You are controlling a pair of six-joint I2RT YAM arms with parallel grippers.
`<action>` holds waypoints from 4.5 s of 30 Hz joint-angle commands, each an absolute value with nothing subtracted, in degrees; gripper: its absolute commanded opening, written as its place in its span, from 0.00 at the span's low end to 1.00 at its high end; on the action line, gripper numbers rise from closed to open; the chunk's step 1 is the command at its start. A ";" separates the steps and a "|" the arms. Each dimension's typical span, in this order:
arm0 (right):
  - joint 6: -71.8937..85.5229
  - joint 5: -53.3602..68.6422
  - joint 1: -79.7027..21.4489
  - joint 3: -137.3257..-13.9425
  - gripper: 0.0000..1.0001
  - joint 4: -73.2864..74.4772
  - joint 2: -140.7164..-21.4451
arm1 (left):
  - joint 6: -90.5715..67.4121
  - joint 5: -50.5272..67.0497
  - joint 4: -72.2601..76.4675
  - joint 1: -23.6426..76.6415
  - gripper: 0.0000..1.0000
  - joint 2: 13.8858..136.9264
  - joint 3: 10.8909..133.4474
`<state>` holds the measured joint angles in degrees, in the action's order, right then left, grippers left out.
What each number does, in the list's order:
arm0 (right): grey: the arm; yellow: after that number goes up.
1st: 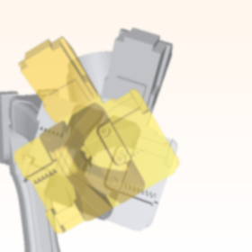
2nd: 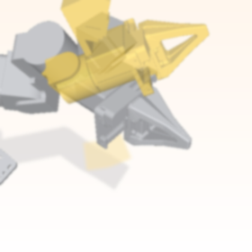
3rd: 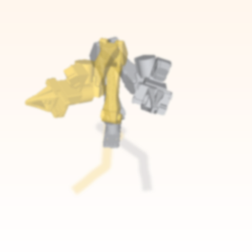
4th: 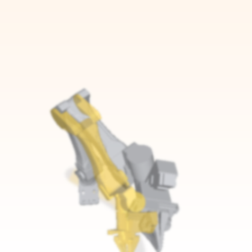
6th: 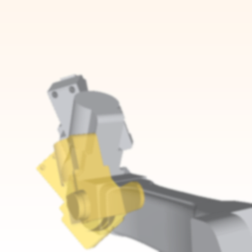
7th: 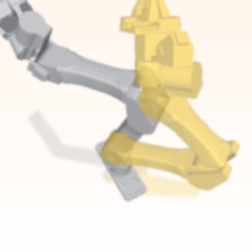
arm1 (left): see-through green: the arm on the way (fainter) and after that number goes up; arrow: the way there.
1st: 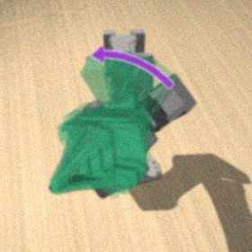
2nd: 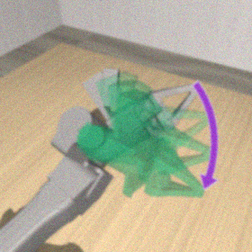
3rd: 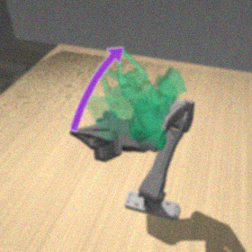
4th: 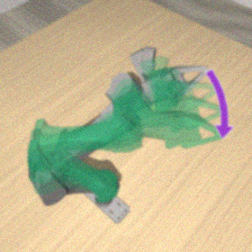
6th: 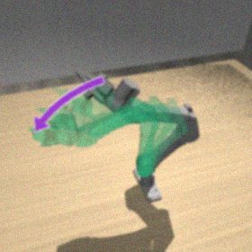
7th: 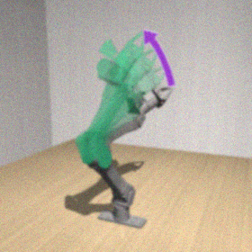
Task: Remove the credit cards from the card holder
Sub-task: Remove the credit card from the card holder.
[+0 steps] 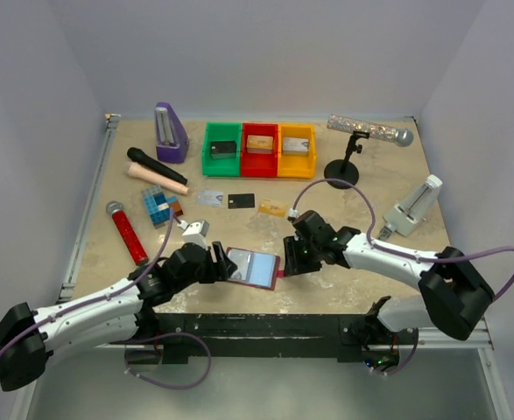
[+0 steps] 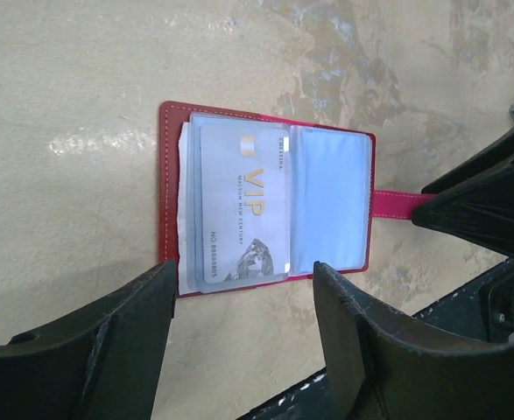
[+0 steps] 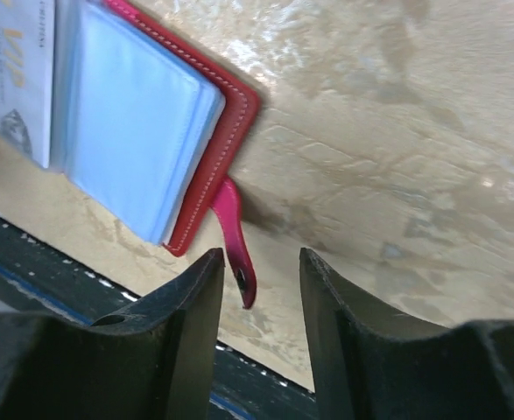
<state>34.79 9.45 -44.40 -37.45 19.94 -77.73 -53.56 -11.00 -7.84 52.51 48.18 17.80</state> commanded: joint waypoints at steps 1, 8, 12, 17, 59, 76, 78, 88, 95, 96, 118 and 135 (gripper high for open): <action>32.26 1.42 -44.82 -43.23 0.44 28.81 -71.56 | -54.85 -16.60 -13.09 52.21 0.68 42.12 17.75; 36.10 12.45 -45.26 -38.33 0.42 7.43 -63.36 | -51.24 -17.50 -8.89 49.14 0.49 41.12 18.81; 43.32 22.21 -45.26 -39.01 0.43 -3.68 -72.92 | -52.82 -12.05 -4.14 44.57 0.22 47.53 18.98; 50.79 24.96 -46.67 -37.88 0.53 -15.90 -81.81 | -53.17 -11.34 -2.81 43.86 0.18 52.64 19.25; 60.12 23.56 -47.99 -38.23 0.52 -21.88 -98.61 | -56.69 -5.71 5.01 46.58 0.00 51.77 4.75; 60.56 23.82 -47.99 -37.44 0.52 -23.03 -98.88 | -54.58 -13.01 -14.32 47.29 0.04 34.55 11.42; 60.29 23.82 -47.99 -37.70 0.52 -22.76 -98.79 | -54.41 -13.53 -14.15 47.20 0.05 34.45 12.21; 60.03 25.05 -47.99 -36.91 0.52 -23.99 -98.26 | -50.89 -1.59 14.40 47.20 0.00 43.67 7.56; 60.12 26.10 -47.99 -36.56 0.52 -25.49 -98.52 | -50.71 -1.40 16.35 47.20 0.00 48.77 7.91; 60.20 26.10 -47.99 -36.48 0.52 -25.49 -98.53 | -50.89 -1.75 15.83 47.28 0.00 49.65 8.00; 56.08 22.59 -47.99 -37.79 0.52 -13.99 -97.65 | -53.35 -9.22 6.33 47.29 0.00 56.25 8.00; 59.41 31.20 -47.99 -36.21 0.52 -31.90 -100.72 | -53.35 -9.41 5.01 47.29 0.00 55.72 7.73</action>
<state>58.96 28.64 -47.59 -36.82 -26.70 -99.88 -54.00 -8.10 8.16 47.29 54.11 8.29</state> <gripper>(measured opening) 0.520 0.012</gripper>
